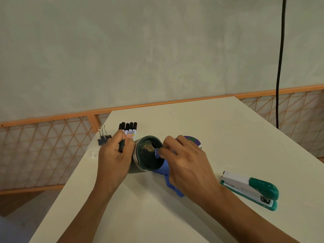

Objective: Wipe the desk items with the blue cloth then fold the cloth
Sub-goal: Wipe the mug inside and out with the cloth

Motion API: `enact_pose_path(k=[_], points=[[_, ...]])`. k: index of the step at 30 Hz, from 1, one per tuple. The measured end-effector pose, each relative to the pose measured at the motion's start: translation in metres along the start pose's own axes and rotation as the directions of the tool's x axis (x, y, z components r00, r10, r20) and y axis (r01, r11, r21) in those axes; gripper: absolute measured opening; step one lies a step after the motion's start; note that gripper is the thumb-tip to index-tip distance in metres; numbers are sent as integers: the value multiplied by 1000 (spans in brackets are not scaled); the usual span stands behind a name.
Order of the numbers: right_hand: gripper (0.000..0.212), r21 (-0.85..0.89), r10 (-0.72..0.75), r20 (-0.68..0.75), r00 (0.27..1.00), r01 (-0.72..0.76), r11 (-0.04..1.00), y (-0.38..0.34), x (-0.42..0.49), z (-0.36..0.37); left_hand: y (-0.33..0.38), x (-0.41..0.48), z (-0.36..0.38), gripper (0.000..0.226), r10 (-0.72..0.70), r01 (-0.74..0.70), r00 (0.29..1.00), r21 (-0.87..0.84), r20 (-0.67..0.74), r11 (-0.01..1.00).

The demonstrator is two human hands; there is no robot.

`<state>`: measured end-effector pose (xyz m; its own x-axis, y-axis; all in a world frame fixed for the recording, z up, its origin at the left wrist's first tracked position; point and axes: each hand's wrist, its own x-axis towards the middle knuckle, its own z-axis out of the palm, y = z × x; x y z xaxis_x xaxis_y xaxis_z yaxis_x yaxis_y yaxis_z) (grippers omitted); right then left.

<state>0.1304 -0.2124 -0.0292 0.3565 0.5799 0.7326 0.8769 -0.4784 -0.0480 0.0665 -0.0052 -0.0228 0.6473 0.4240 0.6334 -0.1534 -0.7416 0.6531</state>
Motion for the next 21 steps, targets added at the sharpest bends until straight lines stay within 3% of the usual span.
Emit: enact_pose_path(k=[4,6,11,16,21], points=[[39,51,-43,-37,998,45,998,-6,-2,-1,5,1,-2,39,-16,15,999,-17,-36,1000],[27,74,-41,-37,998,43,996,-12,-4,2,2,3,-5,39,-32,30,998,-42,-53,999],[26,268,-8,-82,997,30,963,-12,-7,6,-3,4,-9,38,-44,41,997,-52,-63,998],[17,543,108,-46,993,-66,837,-8,-5,9,1,4,-8,38,-13,10,998,-48,-58,999],[11,620,250,-67,966,-156,769,-11,-4,2,6,2,-5,38,4,-8,999,-64,-51,998]])
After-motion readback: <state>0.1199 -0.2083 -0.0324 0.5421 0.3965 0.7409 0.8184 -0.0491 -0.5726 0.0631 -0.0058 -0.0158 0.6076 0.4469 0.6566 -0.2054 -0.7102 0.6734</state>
